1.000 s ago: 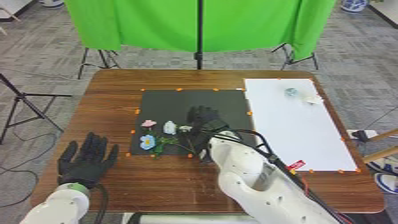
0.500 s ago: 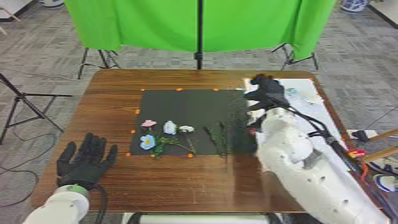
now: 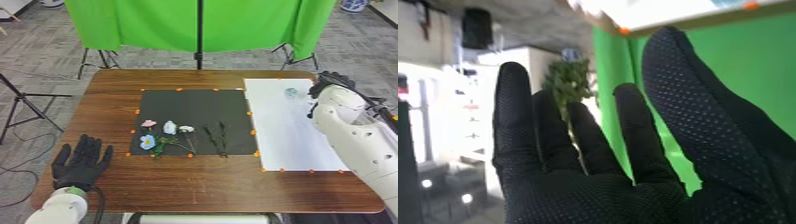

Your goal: Arrange flowers

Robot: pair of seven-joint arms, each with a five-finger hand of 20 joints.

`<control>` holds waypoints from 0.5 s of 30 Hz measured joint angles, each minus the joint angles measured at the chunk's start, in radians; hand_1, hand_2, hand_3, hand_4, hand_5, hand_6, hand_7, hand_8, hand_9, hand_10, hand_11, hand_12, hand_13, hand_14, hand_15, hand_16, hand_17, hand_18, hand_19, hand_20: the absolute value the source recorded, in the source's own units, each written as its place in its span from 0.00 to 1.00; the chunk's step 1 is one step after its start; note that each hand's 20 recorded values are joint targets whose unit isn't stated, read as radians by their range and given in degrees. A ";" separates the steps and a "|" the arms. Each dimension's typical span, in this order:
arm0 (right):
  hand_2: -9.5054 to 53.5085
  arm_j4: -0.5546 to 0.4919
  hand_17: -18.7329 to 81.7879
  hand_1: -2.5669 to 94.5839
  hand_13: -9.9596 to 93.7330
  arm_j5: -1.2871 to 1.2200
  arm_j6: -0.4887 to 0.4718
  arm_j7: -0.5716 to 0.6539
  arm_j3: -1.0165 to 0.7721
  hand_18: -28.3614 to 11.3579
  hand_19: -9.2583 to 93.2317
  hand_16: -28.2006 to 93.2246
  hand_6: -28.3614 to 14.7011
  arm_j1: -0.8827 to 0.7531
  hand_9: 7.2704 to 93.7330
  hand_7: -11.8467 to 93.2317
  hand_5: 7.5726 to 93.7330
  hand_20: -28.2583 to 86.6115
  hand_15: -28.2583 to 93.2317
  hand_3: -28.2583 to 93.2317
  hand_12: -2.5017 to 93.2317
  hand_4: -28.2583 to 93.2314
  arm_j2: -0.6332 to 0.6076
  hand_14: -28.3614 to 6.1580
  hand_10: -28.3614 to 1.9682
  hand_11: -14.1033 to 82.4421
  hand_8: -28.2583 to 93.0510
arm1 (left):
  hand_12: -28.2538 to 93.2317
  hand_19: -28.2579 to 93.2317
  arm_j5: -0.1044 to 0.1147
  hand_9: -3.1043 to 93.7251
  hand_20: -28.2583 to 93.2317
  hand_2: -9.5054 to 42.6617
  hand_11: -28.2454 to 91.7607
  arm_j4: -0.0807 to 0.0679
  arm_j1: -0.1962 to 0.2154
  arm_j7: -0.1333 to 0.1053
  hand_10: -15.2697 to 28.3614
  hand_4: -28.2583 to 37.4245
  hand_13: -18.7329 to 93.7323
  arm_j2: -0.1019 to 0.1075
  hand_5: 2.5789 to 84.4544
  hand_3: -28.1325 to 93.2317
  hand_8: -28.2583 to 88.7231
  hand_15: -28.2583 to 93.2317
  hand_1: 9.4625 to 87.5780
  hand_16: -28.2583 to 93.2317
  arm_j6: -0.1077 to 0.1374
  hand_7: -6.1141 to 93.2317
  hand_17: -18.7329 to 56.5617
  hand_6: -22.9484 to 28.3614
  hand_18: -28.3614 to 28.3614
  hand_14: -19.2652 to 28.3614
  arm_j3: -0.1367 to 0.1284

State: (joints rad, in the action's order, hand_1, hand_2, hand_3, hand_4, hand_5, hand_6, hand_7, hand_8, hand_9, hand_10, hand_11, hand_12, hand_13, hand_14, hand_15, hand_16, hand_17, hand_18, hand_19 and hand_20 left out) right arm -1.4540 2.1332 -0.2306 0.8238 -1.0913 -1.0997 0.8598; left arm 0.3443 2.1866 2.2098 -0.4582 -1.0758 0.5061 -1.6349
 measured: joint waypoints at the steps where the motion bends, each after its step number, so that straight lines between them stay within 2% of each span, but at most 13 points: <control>1: 0.00 0.010 0.43 0.57 0.35 -0.011 -0.015 -0.004 -0.003 0.15 0.59 0.28 0.55 0.001 0.21 0.24 0.30 0.32 0.46 0.88 0.11 0.00 0.002 0.33 0.40 0.22 0.14 | 0.36 0.61 0.000 0.51 0.42 0.54 0.59 0.000 0.001 -0.001 0.70 0.00 0.46 0.000 0.56 0.86 0.09 0.73 0.24 0.18 0.000 0.46 0.20 0.57 0.77 0.73 0.000; 4: 0.00 0.031 0.49 0.59 0.39 -0.041 -0.092 -0.027 -0.030 0.16 0.57 0.29 0.57 -0.004 0.22 0.25 0.31 0.31 0.45 0.89 0.11 0.00 0.014 0.35 0.42 0.23 0.14 | 0.36 0.61 -0.014 0.51 0.42 0.55 0.59 0.003 0.005 -0.001 0.70 0.00 0.46 0.000 0.56 0.86 0.09 0.73 0.24 0.18 0.000 0.46 0.20 0.57 0.77 0.73 0.001; 5: 0.00 0.037 0.52 0.59 0.41 -0.058 -0.126 -0.032 -0.043 0.18 0.59 0.29 0.57 -0.005 0.25 0.25 0.33 0.32 0.45 0.88 0.11 0.00 0.020 0.35 0.42 0.23 0.14 | 0.36 0.61 -0.029 0.51 0.42 0.55 0.59 0.004 0.007 -0.001 0.70 0.00 0.46 0.001 0.56 0.86 0.09 0.72 0.23 0.18 0.000 0.46 0.20 0.57 0.77 0.73 0.004; 7: 0.00 0.050 0.57 0.60 0.50 -0.091 -0.196 -0.033 -0.058 0.24 0.64 0.31 0.58 -0.005 0.39 0.27 0.41 0.33 0.48 0.85 0.15 0.00 0.028 0.40 0.42 0.27 0.13 | 0.36 0.61 -0.076 0.51 0.42 0.55 0.58 0.004 0.010 0.003 0.70 0.00 0.46 0.004 0.56 0.86 0.09 0.72 0.23 0.18 -0.002 0.46 0.20 0.57 0.77 0.73 0.010; 9: 0.00 0.057 0.61 0.59 0.58 -0.105 -0.242 -0.030 -0.064 0.31 0.73 0.33 0.58 -0.007 0.52 0.30 0.49 0.34 0.53 0.83 0.21 0.00 0.033 0.44 0.39 0.35 0.13 | 0.36 0.61 -0.117 0.50 0.42 0.55 0.58 0.004 0.010 0.006 0.70 0.00 0.46 0.006 0.56 0.86 0.09 0.72 0.23 0.18 -0.002 0.46 0.20 0.57 0.77 0.72 0.015; 10: 0.00 0.057 0.62 0.60 0.62 -0.105 -0.243 -0.029 -0.069 0.33 0.77 0.35 0.58 -0.009 0.57 0.32 0.53 0.34 0.56 0.82 0.23 0.00 0.034 0.47 0.39 0.39 0.13 | 0.36 0.61 -0.130 0.50 0.42 0.54 0.58 0.004 0.010 0.008 0.70 0.00 0.45 0.007 0.56 0.86 0.09 0.72 0.23 0.18 -0.002 0.45 0.20 0.57 0.77 0.72 0.016; 11: 0.00 0.056 0.63 0.61 0.65 -0.105 -0.235 -0.029 -0.074 0.35 0.81 0.40 0.58 -0.009 0.61 0.34 0.55 0.33 0.56 0.79 0.27 0.00 0.034 0.52 0.41 0.41 0.14 | 0.36 0.61 -0.133 0.50 0.42 0.54 0.58 0.004 0.010 0.009 0.70 0.00 0.45 0.009 0.56 0.86 0.09 0.72 0.23 0.18 -0.002 0.45 0.20 0.57 0.77 0.72 0.016; 12: 0.00 0.055 0.64 0.63 0.67 -0.106 -0.215 -0.029 -0.077 0.36 0.83 0.44 0.58 -0.011 0.65 0.36 0.57 0.33 0.56 0.77 0.34 0.00 0.034 0.56 0.46 0.38 0.19 | 0.36 0.61 -0.133 0.50 0.42 0.54 0.58 0.004 0.010 0.009 0.70 0.00 0.45 0.010 0.56 0.86 0.09 0.72 0.23 0.18 -0.002 0.45 0.20 0.57 0.77 0.72 0.016; 14: 0.01 0.054 0.65 0.65 0.72 -0.112 -0.130 -0.022 -0.075 0.37 0.88 0.49 0.59 -0.020 0.74 0.44 0.61 0.33 0.57 0.74 0.47 0.00 0.031 0.63 0.53 0.34 0.25 | 0.36 0.61 -0.127 0.50 0.42 0.54 0.58 0.004 0.008 0.010 0.70 0.00 0.45 0.012 0.56 0.86 0.09 0.72 0.23 0.18 -0.002 0.45 0.20 0.57 0.77 0.72 0.016; 15: 0.01 0.054 0.65 0.66 0.73 -0.113 -0.070 -0.019 -0.068 0.37 0.88 0.50 0.60 -0.027 0.76 0.46 0.63 0.33 0.57 0.74 0.49 0.00 0.028 0.64 0.54 0.33 0.26 | 0.36 0.61 -0.124 0.50 0.42 0.54 0.58 0.003 0.007 0.010 0.70 0.00 0.45 0.013 0.56 0.86 0.09 0.72 0.23 0.18 -0.002 0.45 0.20 0.57 0.77 0.72 0.016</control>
State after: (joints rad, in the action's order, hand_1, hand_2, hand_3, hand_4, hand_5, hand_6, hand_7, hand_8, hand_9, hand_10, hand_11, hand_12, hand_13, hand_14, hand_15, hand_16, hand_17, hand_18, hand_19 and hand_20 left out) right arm -1.3999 2.0199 -0.3008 0.8050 -1.1597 -1.1269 0.8881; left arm 0.2206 2.1898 2.2165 -0.4479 -1.0630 0.5041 -1.6188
